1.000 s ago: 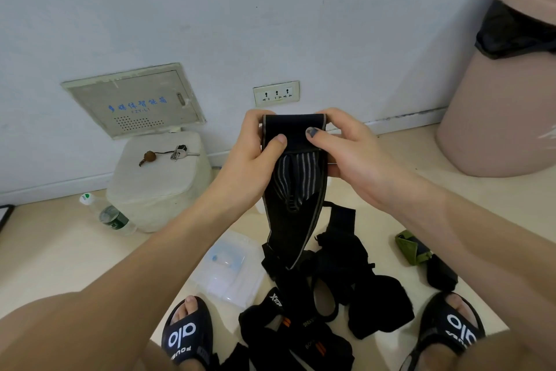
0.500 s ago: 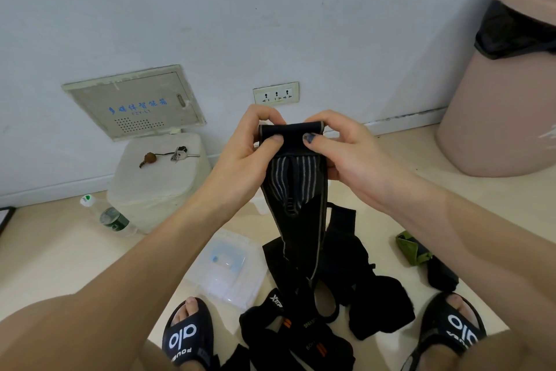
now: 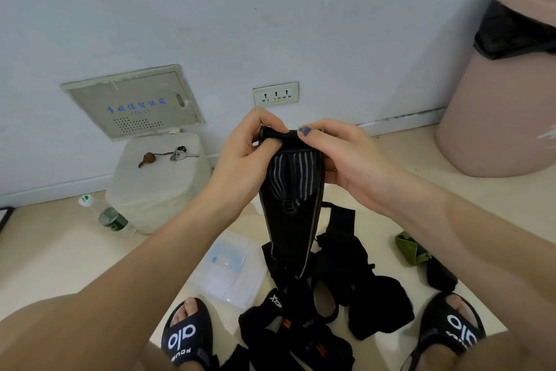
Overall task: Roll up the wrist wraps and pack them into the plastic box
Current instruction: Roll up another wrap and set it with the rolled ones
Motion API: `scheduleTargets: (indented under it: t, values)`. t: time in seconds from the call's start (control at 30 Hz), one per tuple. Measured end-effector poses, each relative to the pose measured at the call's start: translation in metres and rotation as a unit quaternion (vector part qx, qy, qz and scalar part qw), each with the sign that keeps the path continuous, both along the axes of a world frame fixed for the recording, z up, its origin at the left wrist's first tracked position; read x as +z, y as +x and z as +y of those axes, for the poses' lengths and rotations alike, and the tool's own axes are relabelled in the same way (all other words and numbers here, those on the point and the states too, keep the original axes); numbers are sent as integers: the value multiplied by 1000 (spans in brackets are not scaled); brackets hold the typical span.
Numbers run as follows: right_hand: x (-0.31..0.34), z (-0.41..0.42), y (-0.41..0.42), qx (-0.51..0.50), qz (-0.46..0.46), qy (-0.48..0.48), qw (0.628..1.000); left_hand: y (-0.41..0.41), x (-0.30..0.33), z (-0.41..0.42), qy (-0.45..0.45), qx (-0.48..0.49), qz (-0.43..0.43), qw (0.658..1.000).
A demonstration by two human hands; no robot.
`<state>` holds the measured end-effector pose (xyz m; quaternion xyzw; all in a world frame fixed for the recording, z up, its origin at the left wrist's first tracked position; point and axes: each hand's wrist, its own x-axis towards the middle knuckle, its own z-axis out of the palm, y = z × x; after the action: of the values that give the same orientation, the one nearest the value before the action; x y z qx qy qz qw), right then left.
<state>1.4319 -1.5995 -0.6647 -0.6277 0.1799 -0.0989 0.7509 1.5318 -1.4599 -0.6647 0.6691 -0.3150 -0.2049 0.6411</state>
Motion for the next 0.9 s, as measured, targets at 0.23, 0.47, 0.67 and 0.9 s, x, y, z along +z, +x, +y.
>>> scheduleTargets:
  t: [0.23, 0.47, 0.67, 0.9]
  values:
    - [-3, -4, 1, -17, -8, -29, 999, 3, 0, 2, 7, -33, 47, 998]
    - [-6, -2, 1, -20, -29, -65, 997, 11, -3, 2, 23, -52, 58, 997]
    - [-7, -1, -2, -13, -40, -110, 993, 18, 0, 6, 92, -105, 80, 987]
    - [-1, -3, -4, 9, -10, -54, 998, 23, 0, 10, 82, -105, -5, 991]
